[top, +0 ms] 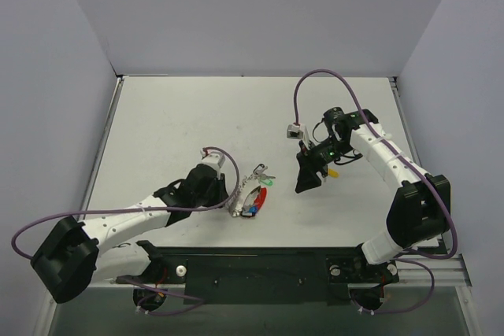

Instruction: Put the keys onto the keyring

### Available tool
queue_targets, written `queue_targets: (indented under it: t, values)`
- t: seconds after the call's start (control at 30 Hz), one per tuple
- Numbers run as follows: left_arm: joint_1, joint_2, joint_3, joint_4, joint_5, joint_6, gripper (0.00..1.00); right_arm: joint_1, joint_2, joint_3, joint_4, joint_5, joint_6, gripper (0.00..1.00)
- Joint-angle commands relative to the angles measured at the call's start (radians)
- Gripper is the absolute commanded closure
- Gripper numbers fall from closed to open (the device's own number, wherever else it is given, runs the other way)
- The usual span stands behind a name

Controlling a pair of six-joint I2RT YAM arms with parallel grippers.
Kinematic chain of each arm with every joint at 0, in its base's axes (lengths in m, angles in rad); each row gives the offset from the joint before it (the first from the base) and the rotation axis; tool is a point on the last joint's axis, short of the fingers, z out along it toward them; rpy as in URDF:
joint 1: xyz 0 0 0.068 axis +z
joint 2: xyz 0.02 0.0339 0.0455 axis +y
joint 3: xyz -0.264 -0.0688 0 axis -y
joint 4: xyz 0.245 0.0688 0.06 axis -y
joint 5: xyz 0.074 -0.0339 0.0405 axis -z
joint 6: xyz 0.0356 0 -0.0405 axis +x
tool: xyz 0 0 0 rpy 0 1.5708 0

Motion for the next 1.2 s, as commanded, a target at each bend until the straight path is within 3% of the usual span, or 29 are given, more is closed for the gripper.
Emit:
queue_targets:
  t: [0.0, 0.07, 0.17, 0.43, 0.53, 0.83, 1.17]
  values:
    - [0.004, -0.105, 0.017, -0.035, -0.099, -0.101, 0.6, 0.017, 0.009, -0.006, -0.04, -0.027, -0.025, 0.46]
    - [0.009, -0.158, 0.013, -0.035, -0.107, -0.101, 0.47, 0.02, 0.011, -0.009, -0.04, -0.023, -0.028, 0.46]
    - [0.029, -0.23, -0.023, -0.007, -0.101, -0.12, 0.37, 0.023, 0.017, -0.01, -0.038, -0.02, -0.028, 0.46]
    - [0.176, -0.277, -0.164, 0.1, 0.097, -0.303, 0.36, 0.077, 0.038, -0.01, -0.038, -0.014, -0.033, 0.46]
    - [0.177, -0.256, -0.185, 0.106, 0.143, -0.342, 0.39, 0.092, 0.047, -0.007, -0.037, -0.004, -0.031, 0.46]
    - [0.176, -0.136, -0.214, 0.217, 0.221, -0.429, 0.63, 0.102, 0.054, -0.006, -0.038, 0.003, -0.031, 0.46]
    - [0.174, -0.05, -0.195, 0.217, 0.224, -0.423, 0.68, 0.102, 0.049, -0.006, -0.038, 0.002, -0.033, 0.46]
